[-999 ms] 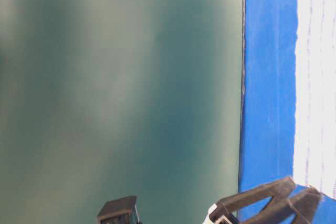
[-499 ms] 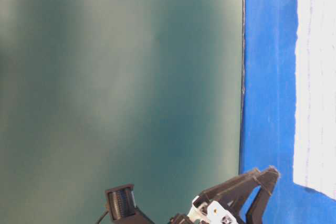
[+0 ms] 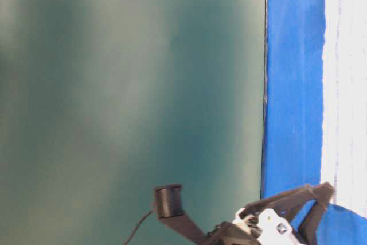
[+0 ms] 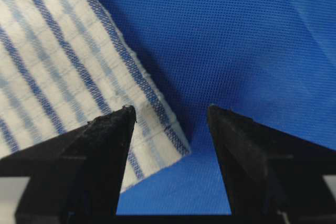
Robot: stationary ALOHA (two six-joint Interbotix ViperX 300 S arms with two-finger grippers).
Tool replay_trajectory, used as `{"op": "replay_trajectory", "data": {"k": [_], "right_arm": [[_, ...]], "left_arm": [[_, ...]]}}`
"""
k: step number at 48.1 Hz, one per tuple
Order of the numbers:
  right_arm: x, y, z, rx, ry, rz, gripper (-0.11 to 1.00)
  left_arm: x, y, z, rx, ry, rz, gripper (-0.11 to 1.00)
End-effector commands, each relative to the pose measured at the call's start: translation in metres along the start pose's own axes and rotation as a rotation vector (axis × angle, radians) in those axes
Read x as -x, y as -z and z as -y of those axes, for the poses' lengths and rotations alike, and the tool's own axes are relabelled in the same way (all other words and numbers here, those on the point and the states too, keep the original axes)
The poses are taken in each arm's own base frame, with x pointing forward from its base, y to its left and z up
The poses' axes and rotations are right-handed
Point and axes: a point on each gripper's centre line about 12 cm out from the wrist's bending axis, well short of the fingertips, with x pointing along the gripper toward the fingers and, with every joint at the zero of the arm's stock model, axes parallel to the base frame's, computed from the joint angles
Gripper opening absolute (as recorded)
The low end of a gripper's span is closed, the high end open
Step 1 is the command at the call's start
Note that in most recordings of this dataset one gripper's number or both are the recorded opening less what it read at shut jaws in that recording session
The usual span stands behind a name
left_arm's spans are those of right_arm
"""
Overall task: Fold the blue towel.
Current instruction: 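Grasp both short ends of the folded strip with both grippers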
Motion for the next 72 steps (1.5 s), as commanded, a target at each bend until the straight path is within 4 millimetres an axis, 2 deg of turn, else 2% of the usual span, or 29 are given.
{"op": "replay_trajectory", "data": {"k": [1, 16, 20, 24, 30, 33, 41, 46, 59, 67, 72], "right_arm": [[-0.005, -0.007, 0.000, 0.007, -0.001, 0.009, 0.61], [-0.016, -0.011, -0.001, 0.031, 0.001, -0.011, 0.60], [-0.015, -0.011, -0.001, 0.034, 0.002, -0.011, 0.56], [-0.015, -0.011, -0.001, 0.042, 0.002, -0.012, 0.42], [-0.015, -0.011, -0.003, 0.053, -0.002, -0.012, 0.04], [-0.015, -0.011, -0.003, 0.057, -0.002, -0.012, 0.01], [-0.012, -0.013, -0.003, 0.055, -0.005, 0.004, 0.01], [-0.002, -0.022, -0.004, 0.043, -0.005, 0.046, 0.01], [0.051, -0.051, -0.004, 0.019, 0.006, 0.171, 0.01], [0.083, -0.055, -0.010, 0.020, -0.018, 0.239, 0.01], [0.098, -0.053, -0.017, 0.025, -0.055, 0.281, 0.01]], "left_arm": [[-0.001, -0.008, -0.004, 0.004, -0.007, 0.021, 0.69], [-0.003, -0.005, -0.006, 0.010, -0.011, 0.009, 0.68], [-0.003, -0.005, -0.006, 0.010, -0.010, 0.006, 0.64], [-0.003, -0.005, -0.005, 0.008, -0.010, -0.002, 0.47], [-0.003, -0.003, -0.005, 0.009, -0.008, -0.017, 0.13], [-0.003, -0.003, -0.005, 0.013, -0.008, -0.025, 0.02], [-0.002, -0.005, -0.005, 0.018, -0.008, -0.029, 0.01], [0.005, -0.013, -0.006, 0.018, -0.007, -0.022, 0.01], [0.048, -0.048, -0.004, 0.016, 0.000, 0.029, 0.01], [0.073, -0.064, 0.008, -0.008, 0.024, 0.079, 0.01], [0.077, -0.065, 0.018, -0.029, 0.044, 0.086, 0.01]]}}
